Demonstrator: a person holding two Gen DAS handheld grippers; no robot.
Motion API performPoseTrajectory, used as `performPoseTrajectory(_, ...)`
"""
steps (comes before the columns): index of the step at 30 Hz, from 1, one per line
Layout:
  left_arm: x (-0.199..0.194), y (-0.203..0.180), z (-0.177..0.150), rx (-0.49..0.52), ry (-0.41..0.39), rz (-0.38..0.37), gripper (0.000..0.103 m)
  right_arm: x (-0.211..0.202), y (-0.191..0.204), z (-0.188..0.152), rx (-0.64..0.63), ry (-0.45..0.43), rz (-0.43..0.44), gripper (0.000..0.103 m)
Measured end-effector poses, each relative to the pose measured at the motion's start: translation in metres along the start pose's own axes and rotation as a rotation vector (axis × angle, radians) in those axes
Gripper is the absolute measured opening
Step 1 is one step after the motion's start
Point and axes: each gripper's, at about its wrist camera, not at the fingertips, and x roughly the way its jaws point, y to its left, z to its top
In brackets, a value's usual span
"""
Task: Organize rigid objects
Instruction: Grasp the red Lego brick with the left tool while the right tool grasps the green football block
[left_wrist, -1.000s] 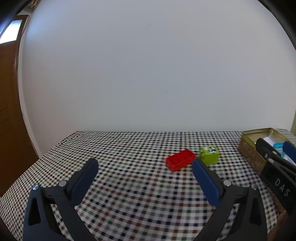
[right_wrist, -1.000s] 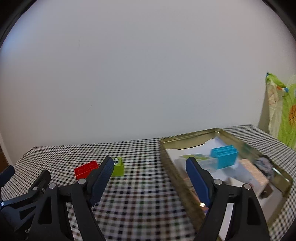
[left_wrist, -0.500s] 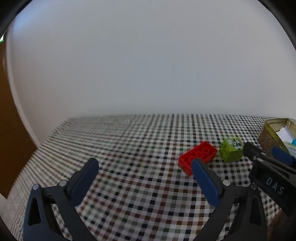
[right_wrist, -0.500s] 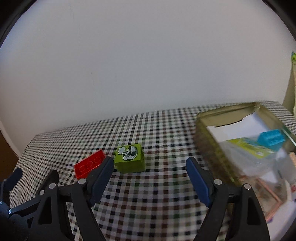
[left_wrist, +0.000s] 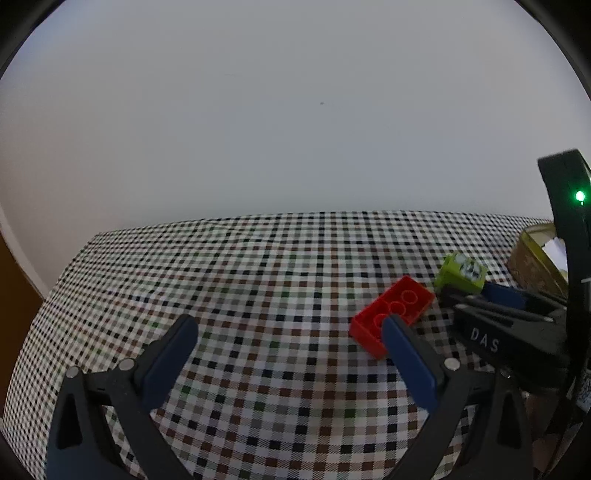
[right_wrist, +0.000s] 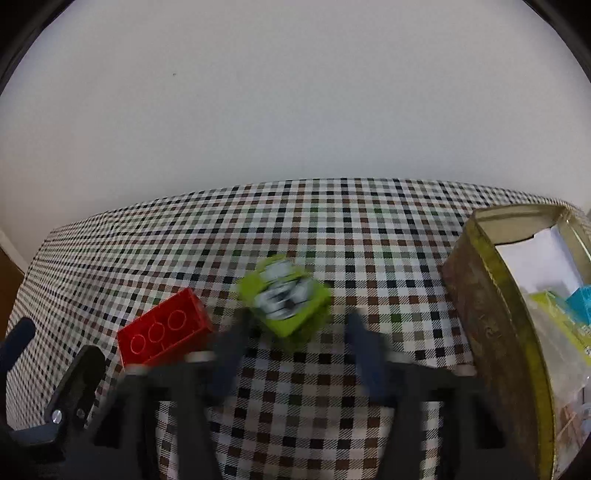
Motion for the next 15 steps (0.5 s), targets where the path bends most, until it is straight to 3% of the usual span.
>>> performPoseTrajectory(1,-0.001,-0.001,-0.001,0.007,-0.004,-0.007,0.101,-0.001,0.000,-0.001,-0.011,0.002,-0.001,0.020)
performPoseTrajectory(3,-0.006,0.000,0.001,0.019,-0.015,-0.025,0.101,-0.007,-0.006,-0.006,0.004,-0.004,0.022,0.013)
performPoseTrajectory(9,-0.010,-0.016,0.000,0.117,-0.018,-0.100,0.101,-0.042,-0.026,-0.021,0.017,-0.100,0.059,0.011)
performPoseTrajectory(15,0.007,-0.037,0.006,0.212,0.008,-0.128,0.101,-0.081,-0.044,-0.037,0.001,-0.182,0.210,0.010)
